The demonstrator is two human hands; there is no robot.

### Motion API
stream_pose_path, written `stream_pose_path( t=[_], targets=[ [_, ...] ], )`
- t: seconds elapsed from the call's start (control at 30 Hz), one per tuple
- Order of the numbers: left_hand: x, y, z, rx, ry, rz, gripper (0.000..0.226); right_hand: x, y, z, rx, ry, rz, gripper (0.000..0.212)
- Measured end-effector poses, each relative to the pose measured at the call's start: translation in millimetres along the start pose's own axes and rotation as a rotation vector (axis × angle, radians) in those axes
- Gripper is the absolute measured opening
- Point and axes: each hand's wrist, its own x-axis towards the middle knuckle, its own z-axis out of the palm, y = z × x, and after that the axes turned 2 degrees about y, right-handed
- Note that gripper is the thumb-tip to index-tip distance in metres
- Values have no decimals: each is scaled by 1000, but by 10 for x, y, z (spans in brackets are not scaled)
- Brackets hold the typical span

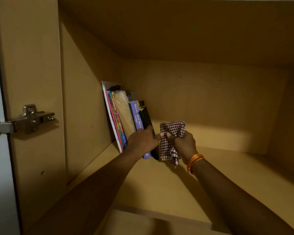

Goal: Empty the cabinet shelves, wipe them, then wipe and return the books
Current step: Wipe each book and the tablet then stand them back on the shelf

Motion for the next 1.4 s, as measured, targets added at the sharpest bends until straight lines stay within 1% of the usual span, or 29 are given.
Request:
stream_pose_path(
  t=[0.13, 0.2, 0.27, 0.37, 0.47, 0.53, 0.6, 0.63, 0.67, 0.73, 0.77, 0.8, 0.83, 0.9, 1.03, 1.1, 1.2, 1.27, 1.4],
  targets=[
    [-80, 69, 37, -81, -26, -13, 72, -83, 8, -56, 253, -108, 149, 18],
    [-118, 100, 67, -54, -79, -20, 74, -161, -21, -90, 297, -139, 191, 18],
    [-163, 116, 81, -60, -91, -17, 73, -252, -54, -134, 320, -141, 222, 21],
    [-227, 152, 88, -200, -94, -8, 70, -379, -91, -236, 390, -172, 264, 26],
    [-251, 154, 158, -286, -158, -43, 80, -420, -68, -292, 427, -189, 305, 32],
    [-244, 133, 184, -287, -207, -71, 87, -440, -44, -288, 332, -159, 291, 33],
    [-226, 128, 166, -318, -226, -112, 94, -429, -61, -285, 125, -118, 229, 33],
    [-218, 126, 156, -360, -229, -142, 95, -425, -102, -276, 38, -134, 212, 34],
    [-214, 116, 149, -436, -241, -185, 91, -384, -101, -254, -41, -164, 208, 38],
    [-227, 103, 144, -748, -329, -322, 75, -303, -88, -205, -231, -240, 230, 50],
    [-219, 98, 171, -916, -386, -387, 72, -283, -101, -191, -321, -278, 242, 49],
    [-218, 96, 177, -1015, -416, -430, 73, -251, -90, -166, -406, -318, 247, 47],
    [-192, 98, 203, -1046, -420, -448, 74, -254, -93, -155, -486, -368, 249, 45],
    [-94, 126, 275, -1053, -393, -478, 73, -246, -100, -151, -631, -447, 218, 44],
    [105, 197, 500, -968, -331, -478, 63, -120, -84, -170, -733, -467, 146, 43],
    [158, 241, 542, -924, -313, -466, 57, -55, -52, -195, -777, -435, 103, 41],
    [220, 256, 610, -831, -296, -477, 55, 27, 8, -299, -835, -304, 10, 42],
    [270, 281, 680, -792, -275, -494, 55, 54, 39, -386, -862, -253, -21, 43],
    [332, 346, 766, -724, -252, -485, 49, 99, 162, -478, -895, -315, 28, 49]
  ],
)
